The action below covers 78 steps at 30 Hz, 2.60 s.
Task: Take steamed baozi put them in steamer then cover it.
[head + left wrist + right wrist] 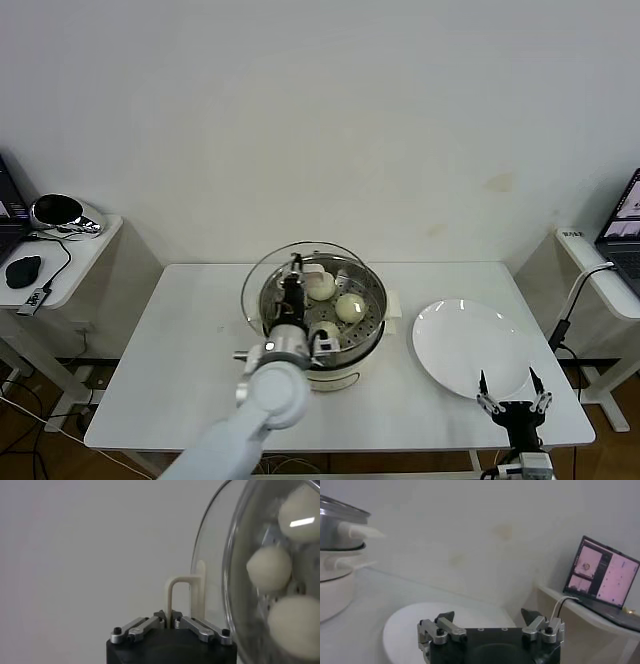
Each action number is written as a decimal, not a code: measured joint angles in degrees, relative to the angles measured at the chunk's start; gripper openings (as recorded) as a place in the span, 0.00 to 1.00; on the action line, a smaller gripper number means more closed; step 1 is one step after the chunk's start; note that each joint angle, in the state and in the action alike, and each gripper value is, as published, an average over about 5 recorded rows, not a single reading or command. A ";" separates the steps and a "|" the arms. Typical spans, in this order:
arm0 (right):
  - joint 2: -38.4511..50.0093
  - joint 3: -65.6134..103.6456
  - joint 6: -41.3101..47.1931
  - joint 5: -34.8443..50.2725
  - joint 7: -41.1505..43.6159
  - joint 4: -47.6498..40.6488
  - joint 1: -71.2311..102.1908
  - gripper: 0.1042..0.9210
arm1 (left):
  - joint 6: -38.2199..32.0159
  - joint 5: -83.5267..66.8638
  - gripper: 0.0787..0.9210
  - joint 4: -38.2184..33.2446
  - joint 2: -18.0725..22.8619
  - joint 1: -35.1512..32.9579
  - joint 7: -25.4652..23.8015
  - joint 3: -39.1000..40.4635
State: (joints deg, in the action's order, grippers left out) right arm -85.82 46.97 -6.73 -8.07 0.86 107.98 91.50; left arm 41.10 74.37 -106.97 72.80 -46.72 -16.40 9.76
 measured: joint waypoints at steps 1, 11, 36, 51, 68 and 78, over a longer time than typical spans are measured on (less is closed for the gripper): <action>0.02 0.00 -0.03 -0.02 0.01 0.00 0.04 0.88 | 0.04 0.58 0.07 0.47 0.62 0.10 -0.17 0.36; 0.30 -0.34 -0.31 -0.14 0.08 0.08 0.38 0.88 | 0.04 4.42 0.07 4.74 4.44 0.61 -0.78 1.74; 0.66 -0.90 -0.90 -0.25 0.25 -0.49 0.44 0.88 | -0.43 6.26 0.07 9.76 8.24 -0.35 0.23 1.24; 1.01 -1.21 -0.93 -0.10 0.42 -0.53 0.35 0.88 | -0.47 4.78 0.24 9.35 9.47 -1.38 1.17 0.75; 1.80 -1.68 -0.75 -0.13 0.43 -0.64 1.28 0.88 | -3.43 -2.78 0.82 -7.40 3.22 -12.17 6.42 -2.62; 3.02 -3.76 -0.92 1.01 1.02 -0.45 2.12 0.88 | -20.66 -28.30 0.88 -18.27 -2.11 -32.77 16.12 -17.92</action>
State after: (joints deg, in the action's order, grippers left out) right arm -82.80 43.21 -7.65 -7.06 1.87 107.53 93.62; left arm 20.43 46.07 -125.24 70.69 -79.49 -0.28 -8.16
